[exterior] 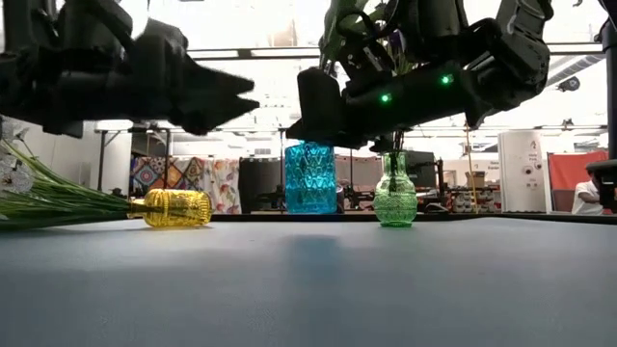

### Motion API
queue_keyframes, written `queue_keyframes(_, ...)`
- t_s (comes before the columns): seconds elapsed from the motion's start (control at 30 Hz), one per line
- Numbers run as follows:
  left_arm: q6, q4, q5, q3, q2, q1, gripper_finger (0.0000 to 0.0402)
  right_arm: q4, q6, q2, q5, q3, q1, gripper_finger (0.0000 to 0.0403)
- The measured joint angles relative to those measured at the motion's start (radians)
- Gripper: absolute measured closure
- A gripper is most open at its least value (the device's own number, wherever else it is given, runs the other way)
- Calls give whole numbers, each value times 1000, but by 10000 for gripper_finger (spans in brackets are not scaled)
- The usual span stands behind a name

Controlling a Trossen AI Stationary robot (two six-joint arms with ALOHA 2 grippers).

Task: Sort flowers into vase by color
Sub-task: Put the blue vase with flowers on the table

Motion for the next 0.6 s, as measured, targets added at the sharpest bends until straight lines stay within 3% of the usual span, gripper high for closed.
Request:
queue_keyframes(0.37,-9,-3,0,-20,-185,-14,70,-3,-5,57,-85,83,-27,278)
queue_keyframes(0.6,-10,-34,0,-29,-315,-16,70,-4,-30,130,-77,154,-32,278)
